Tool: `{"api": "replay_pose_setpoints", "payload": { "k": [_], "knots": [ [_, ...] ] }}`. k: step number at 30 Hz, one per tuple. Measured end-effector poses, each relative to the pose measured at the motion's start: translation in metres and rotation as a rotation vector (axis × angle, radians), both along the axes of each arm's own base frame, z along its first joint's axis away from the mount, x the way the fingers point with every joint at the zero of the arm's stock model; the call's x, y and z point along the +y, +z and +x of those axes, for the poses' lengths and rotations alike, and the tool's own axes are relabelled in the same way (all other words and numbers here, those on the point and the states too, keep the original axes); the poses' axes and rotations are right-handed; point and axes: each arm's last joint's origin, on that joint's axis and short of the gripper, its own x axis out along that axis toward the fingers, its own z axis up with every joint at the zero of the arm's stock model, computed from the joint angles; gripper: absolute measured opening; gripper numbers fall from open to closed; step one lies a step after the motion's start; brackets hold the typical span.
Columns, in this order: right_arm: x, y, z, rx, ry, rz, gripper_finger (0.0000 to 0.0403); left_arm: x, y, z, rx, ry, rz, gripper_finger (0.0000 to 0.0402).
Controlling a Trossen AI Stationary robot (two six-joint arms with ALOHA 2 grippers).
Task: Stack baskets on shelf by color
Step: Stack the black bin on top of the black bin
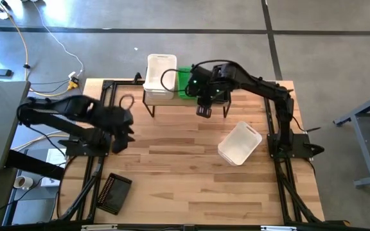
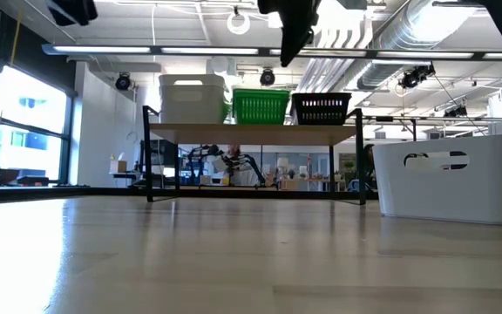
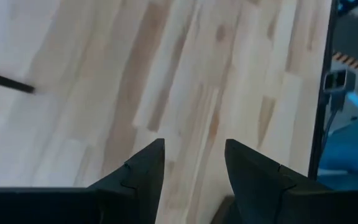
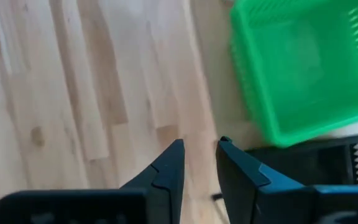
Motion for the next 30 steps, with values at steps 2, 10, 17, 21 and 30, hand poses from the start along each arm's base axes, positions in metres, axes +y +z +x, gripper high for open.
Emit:
{"api": "replay_pose_setpoints", "payload": {
  "k": [2,10,17,21,30],
  "knots": [
    [0.007,0.001,-0.001,0.011,-0.007,0.011,0.0078,-0.010,-0.007,0.000,0.022,-0.017,0.008,0.0158],
    [0.039,0.001,0.005,-0.013,-0.068,0.062,0.0078,-0.045,-0.019,-0.007,0.071,0.017,-0.096,0.0158],
    [0.073,0.001,0.009,-0.028,-0.099,0.111,0.0079,-0.073,-0.038,-0.017,0.170,0.228,-0.261,0.0158],
    [0.098,0.001,0.009,-0.029,-0.075,0.129,0.0079,-0.090,-0.056,-0.022,0.249,0.316,-0.281,0.0158],
    [0.141,0.001,0.006,-0.027,-0.016,0.152,0.0079,-0.121,-0.086,-0.021,0.379,0.453,-0.218,0.0158]
  ]
}}
